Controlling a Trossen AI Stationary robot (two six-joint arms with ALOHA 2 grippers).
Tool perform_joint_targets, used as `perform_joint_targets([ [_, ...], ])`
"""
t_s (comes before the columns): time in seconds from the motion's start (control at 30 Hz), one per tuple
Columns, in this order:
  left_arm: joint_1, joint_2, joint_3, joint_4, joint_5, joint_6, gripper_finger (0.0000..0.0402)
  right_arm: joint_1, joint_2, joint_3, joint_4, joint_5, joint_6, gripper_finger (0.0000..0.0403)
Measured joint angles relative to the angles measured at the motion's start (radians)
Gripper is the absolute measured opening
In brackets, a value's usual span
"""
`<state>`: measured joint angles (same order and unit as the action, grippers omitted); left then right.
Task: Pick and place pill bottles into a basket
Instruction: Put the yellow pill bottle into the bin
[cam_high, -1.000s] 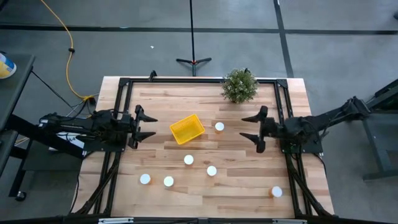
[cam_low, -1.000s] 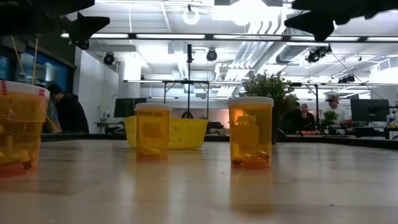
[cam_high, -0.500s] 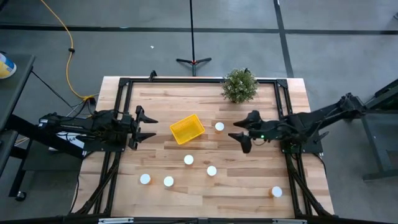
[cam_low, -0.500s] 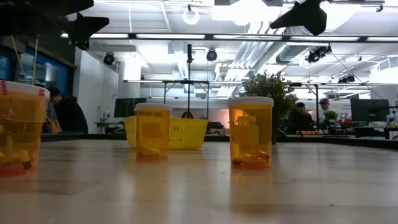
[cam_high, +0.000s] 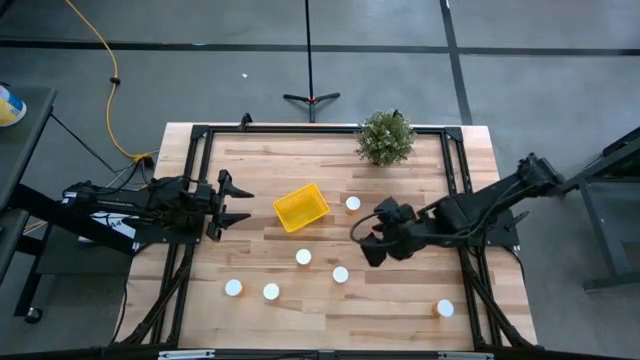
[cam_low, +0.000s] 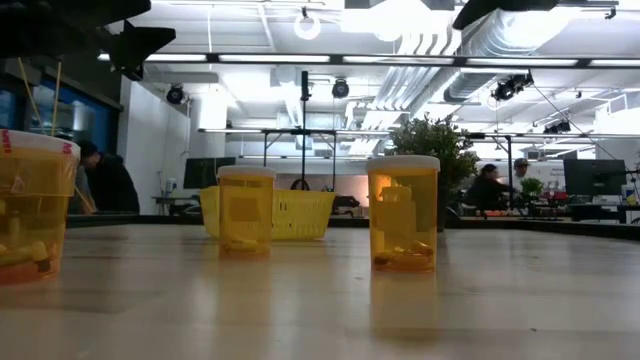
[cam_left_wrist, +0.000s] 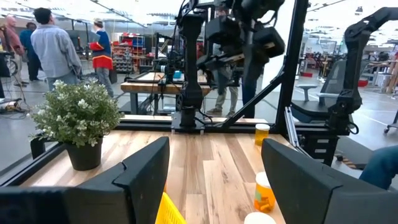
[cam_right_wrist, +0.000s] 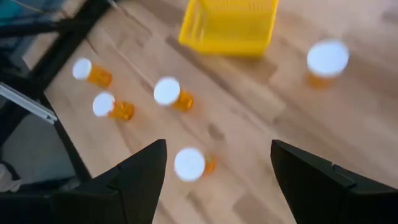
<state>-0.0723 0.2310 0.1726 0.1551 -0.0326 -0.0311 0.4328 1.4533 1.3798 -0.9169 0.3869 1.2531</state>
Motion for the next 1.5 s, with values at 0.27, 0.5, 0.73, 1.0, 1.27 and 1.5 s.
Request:
perform_joint_targets([
  [0.27, 0.0, 0.0, 0.0, 0.001, 0.0, 0.0, 0.0289, 0.002, 0.164, 0.192, -0.111, -0.108, 0.065, 0.0279],
  [0.5, 0.0, 0.0, 0.0, 0.001, -0.009, 0.0, 0.0289, 0.061, 0.267, 0.278, -0.133, -0.108, 0.083, 0.0279],
  [0.73, 0.0, 0.0, 0.0, -0.021, -0.011, 0.0, 0.0289, 0.162, 0.365, 0.284, -0.08, 0.013, 0.076, 0.0279],
  [1.0, 0.0, 0.0, 0.0, -0.055, -0.012, -0.026, 0.0289, 0.21, 0.495, 0.284, -0.004, 0.118, -0.004, 0.0279],
  [1.27, 0.0, 0.0, 0.0, -0.059, -0.012, -0.027, 0.0289, 0.159, 0.506, 0.282, -0.015, 0.179, -0.024, 0.0279],
  [1.5, 0.0, 0.0, 0.0, -0.046, -0.012, -0.027, 0.0289, 0.096, 0.515, 0.272, 0.011, 0.096, -0.092, 0.0279],
])
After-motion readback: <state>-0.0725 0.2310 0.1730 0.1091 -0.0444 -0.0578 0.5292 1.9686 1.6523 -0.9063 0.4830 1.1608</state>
